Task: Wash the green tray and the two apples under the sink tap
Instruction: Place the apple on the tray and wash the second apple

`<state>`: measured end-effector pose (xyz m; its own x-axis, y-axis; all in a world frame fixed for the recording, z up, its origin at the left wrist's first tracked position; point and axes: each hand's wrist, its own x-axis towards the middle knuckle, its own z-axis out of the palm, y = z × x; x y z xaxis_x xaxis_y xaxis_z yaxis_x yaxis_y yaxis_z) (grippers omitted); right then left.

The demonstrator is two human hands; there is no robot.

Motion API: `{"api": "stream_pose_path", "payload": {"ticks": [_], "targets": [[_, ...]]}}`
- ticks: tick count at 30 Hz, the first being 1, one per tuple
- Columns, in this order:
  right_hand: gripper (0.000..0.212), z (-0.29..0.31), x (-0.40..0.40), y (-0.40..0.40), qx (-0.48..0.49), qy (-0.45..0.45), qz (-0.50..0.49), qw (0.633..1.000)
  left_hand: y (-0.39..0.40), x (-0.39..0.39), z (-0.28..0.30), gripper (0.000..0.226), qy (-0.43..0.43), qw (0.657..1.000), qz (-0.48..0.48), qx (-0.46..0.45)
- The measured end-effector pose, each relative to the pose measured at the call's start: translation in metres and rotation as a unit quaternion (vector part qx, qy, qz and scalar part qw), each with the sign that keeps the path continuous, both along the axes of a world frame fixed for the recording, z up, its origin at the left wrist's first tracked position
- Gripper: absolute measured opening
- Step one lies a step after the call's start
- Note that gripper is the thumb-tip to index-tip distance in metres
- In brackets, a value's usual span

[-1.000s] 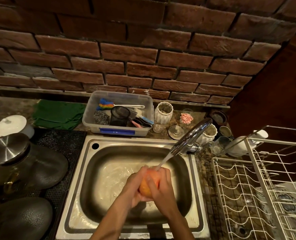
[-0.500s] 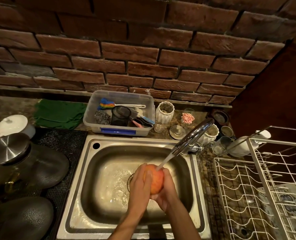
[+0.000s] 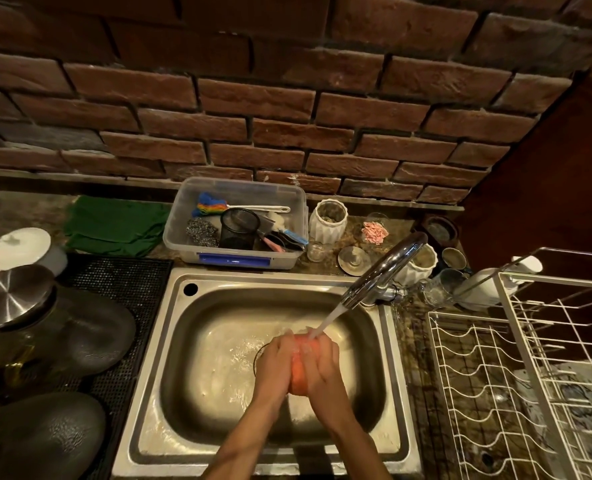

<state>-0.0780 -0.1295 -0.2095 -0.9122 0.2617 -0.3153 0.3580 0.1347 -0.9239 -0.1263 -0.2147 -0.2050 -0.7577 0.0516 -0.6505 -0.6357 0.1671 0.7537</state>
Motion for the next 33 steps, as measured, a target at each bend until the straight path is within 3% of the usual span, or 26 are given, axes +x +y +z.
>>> {"api": "stream_pose_path", "payload": {"ticks": [3,7,9,15,17,21,24,26,28,33], "targets": [[0.02,-0.002,0.004,0.0,0.014,-0.004,0.021,1.0,-0.003,-0.007,0.004,0.045,-0.083,0.996,-0.005,0.037],[0.038,-0.012,0.011,0.001,0.203,0.041,0.085,0.975,-0.018,-0.006,-0.005,0.054,-0.228,0.956,0.052,0.179],[0.038,-0.015,0.011,-0.001,0.226,0.065,0.077,0.969,-0.02,-0.003,-0.011,0.055,-0.239,0.946,0.052,0.211],[0.004,-0.015,-0.001,-0.005,0.129,0.027,-0.098,0.986,0.002,0.013,-0.017,0.03,-0.094,0.977,0.065,0.18],[0.009,-0.014,-0.005,-0.001,0.082,-0.009,-0.122,0.989,0.004,0.012,-0.016,0.024,-0.07,0.983,0.062,0.16],[0.02,-0.013,-0.016,0.005,-0.095,-0.116,-0.142,0.978,-0.002,0.004,-0.015,0.019,-0.116,0.978,0.077,0.157],[0.036,-0.013,-0.018,0.017,-0.199,-0.199,-0.129,0.951,-0.015,0.005,-0.016,0.041,-0.19,0.959,0.103,0.185],[0.041,-0.015,-0.011,0.02,-0.225,-0.189,-0.094,0.951,-0.024,0.004,-0.017,0.055,-0.25,0.926,0.133,0.248],[0.041,-0.018,-0.002,0.016,-0.232,-0.168,-0.074,0.955,-0.029,0.002,-0.014,0.06,-0.266,0.918,0.114,0.271],[0.03,-0.022,0.007,0.007,-0.176,-0.129,-0.094,0.971,-0.017,0.008,-0.017,0.039,-0.116,0.987,-0.009,0.11]]}}
